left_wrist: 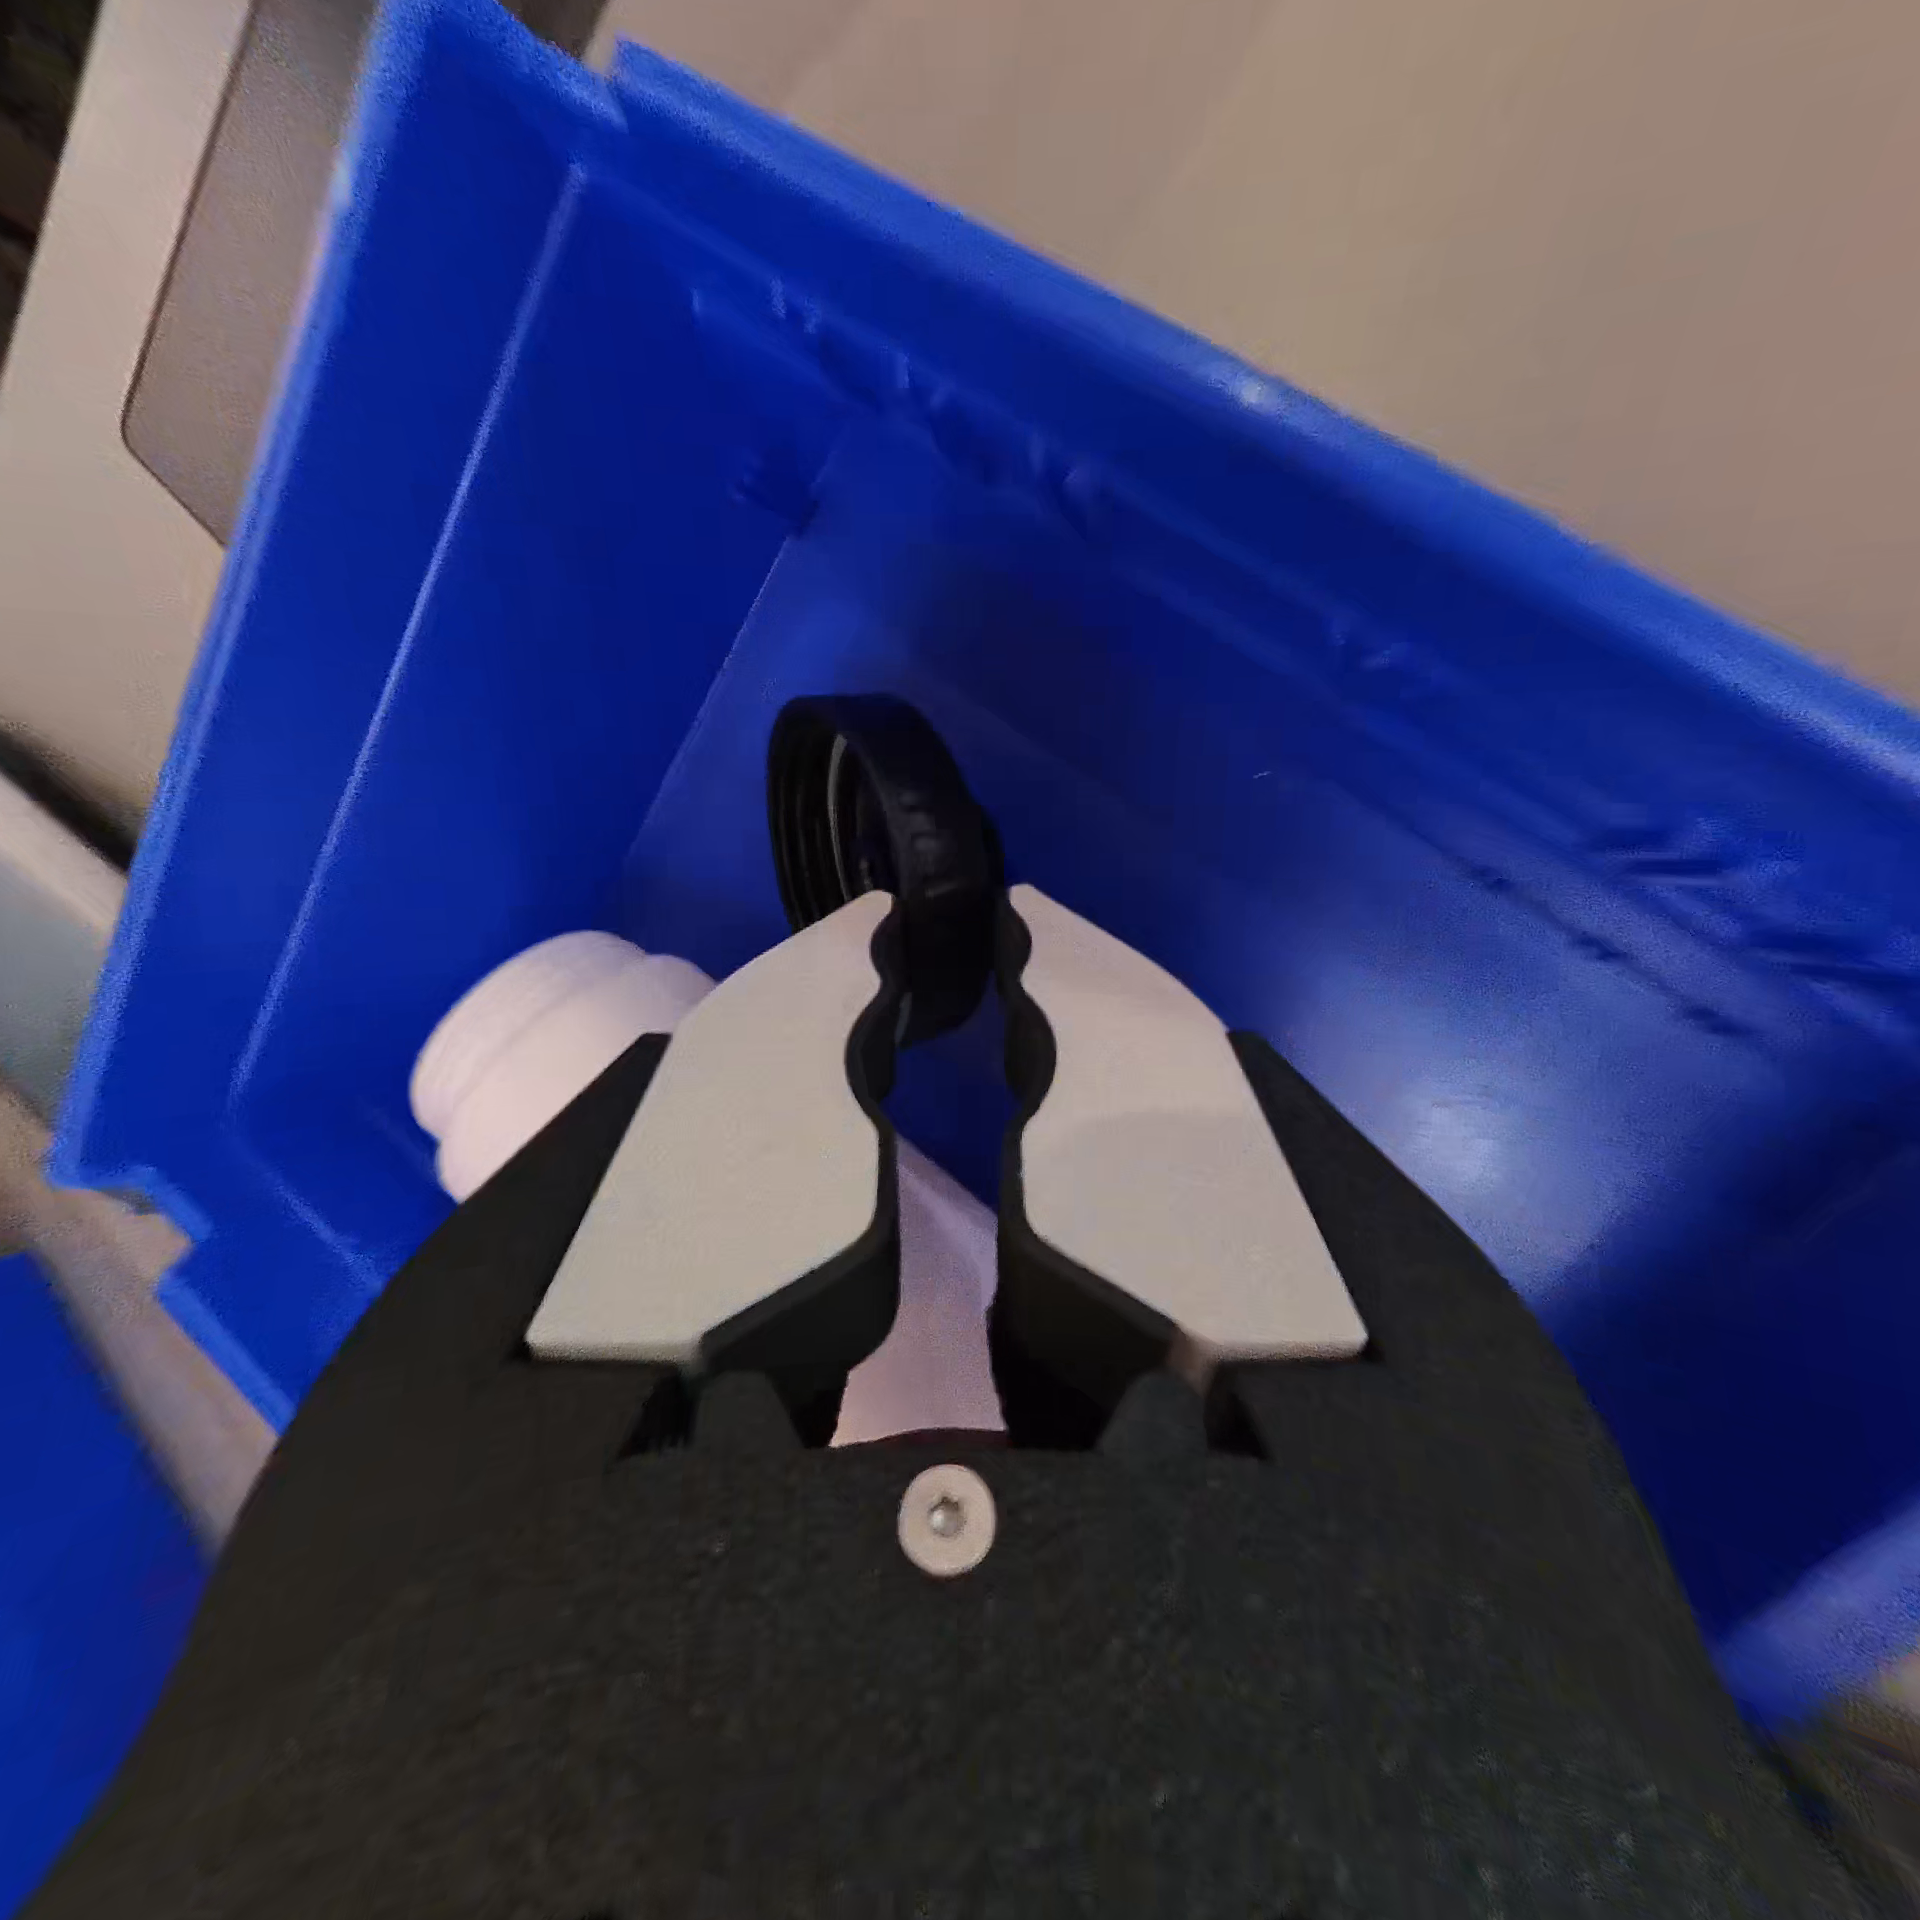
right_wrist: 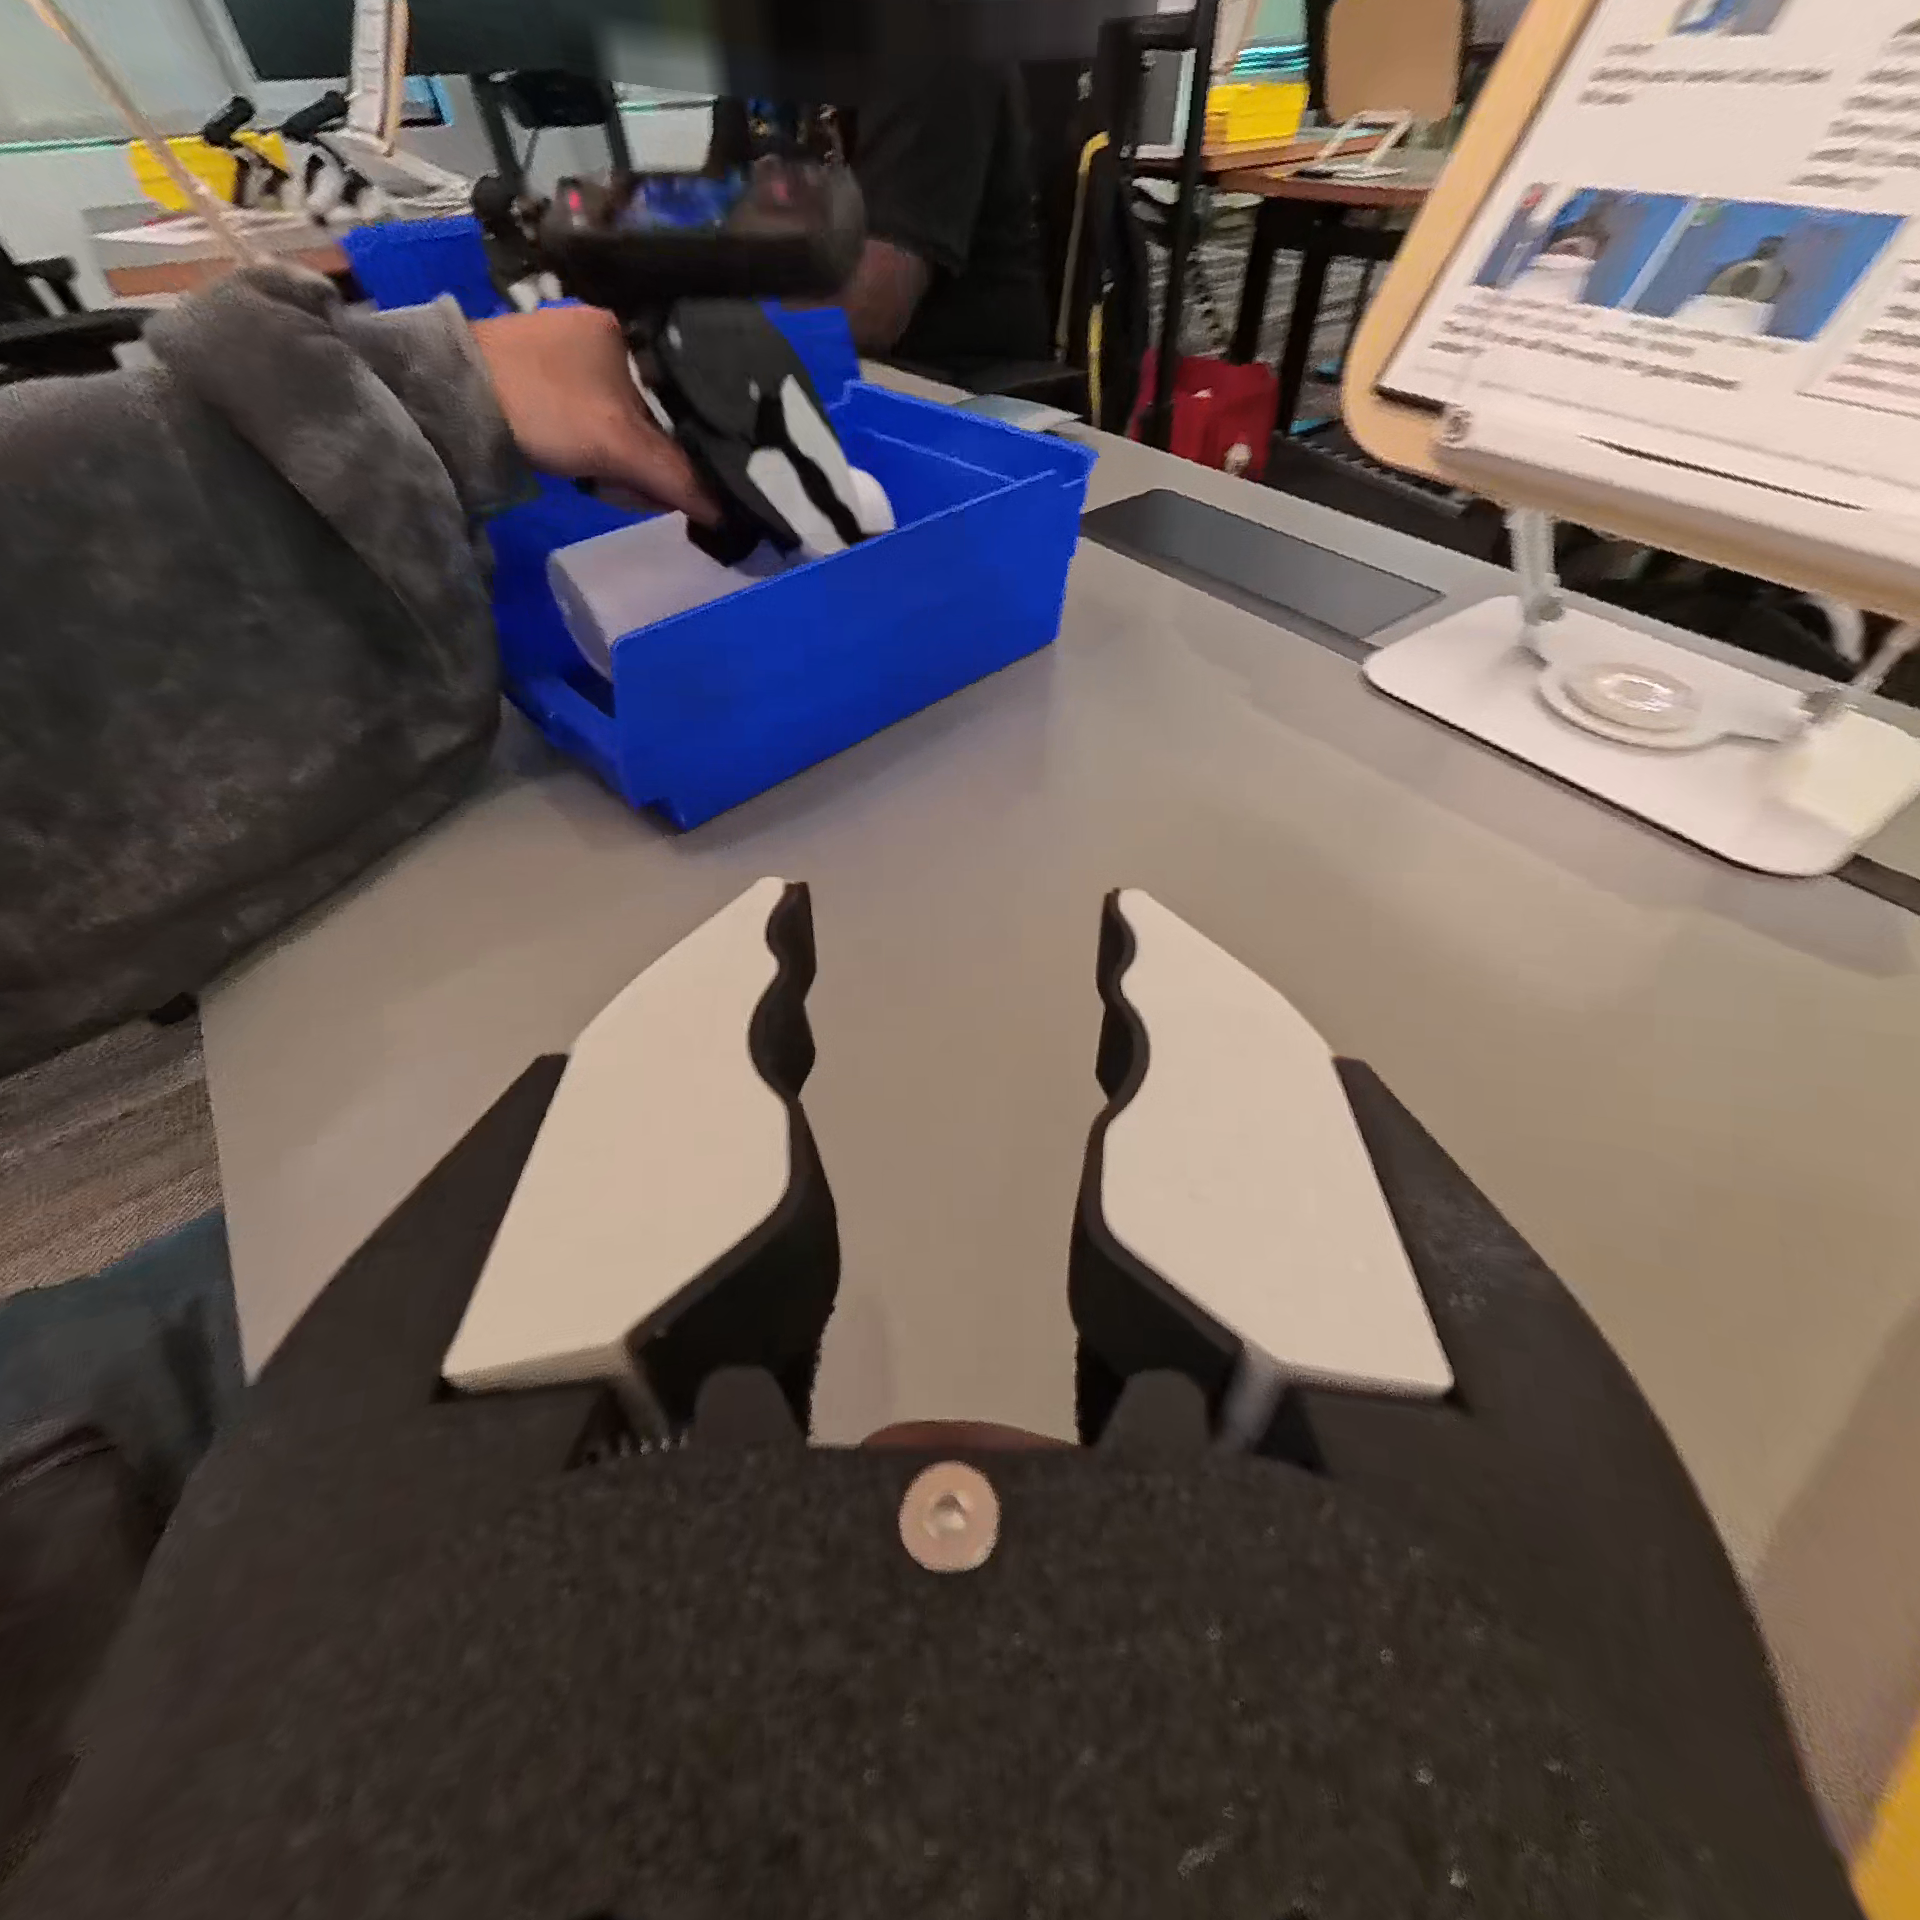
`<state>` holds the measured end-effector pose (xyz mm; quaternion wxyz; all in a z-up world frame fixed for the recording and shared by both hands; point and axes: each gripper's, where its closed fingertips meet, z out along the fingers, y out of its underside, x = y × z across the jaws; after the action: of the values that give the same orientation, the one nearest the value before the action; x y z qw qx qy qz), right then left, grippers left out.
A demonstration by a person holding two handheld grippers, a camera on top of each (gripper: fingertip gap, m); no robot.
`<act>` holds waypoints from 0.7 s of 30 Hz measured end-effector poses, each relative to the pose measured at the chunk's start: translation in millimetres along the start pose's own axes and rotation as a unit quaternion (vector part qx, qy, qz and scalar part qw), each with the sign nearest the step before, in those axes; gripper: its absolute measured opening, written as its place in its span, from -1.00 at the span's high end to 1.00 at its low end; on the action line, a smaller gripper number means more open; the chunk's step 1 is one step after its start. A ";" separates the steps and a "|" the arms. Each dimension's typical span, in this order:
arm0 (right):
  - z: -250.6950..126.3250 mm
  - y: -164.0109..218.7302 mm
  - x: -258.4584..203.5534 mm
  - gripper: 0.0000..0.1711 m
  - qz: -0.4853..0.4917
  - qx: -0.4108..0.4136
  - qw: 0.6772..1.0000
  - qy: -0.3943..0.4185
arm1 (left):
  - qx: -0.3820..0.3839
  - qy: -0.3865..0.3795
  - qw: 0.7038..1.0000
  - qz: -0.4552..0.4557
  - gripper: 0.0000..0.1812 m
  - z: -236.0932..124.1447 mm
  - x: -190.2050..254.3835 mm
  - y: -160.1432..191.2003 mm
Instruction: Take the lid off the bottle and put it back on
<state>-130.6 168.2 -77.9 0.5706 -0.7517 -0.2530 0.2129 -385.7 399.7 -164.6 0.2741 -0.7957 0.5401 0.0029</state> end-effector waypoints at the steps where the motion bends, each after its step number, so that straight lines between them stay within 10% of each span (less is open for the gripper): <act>1: 10.1 -1.2 -1.4 0.37 -0.004 -0.003 1.000 -0.012 | 0.031 0.019 0.999 -0.030 0.83 -11.7 5.0 -4.2; 10: 78.9 -27.9 -36.9 0.04 -0.138 0.037 0.987 -0.067 | 0.283 0.232 0.899 -0.240 0.84 -139.5 105.1 -73.0; 21: 73.9 -19.5 -65.1 -0.04 -0.217 0.003 0.968 -0.123 | 0.272 0.359 0.844 -0.292 0.85 -140.8 233.9 -130.3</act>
<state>-229.1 187.4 -76.1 0.5700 -0.6452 -0.4774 0.1756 -217.1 171.8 -58.8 0.2541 -0.7555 0.3231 -0.5101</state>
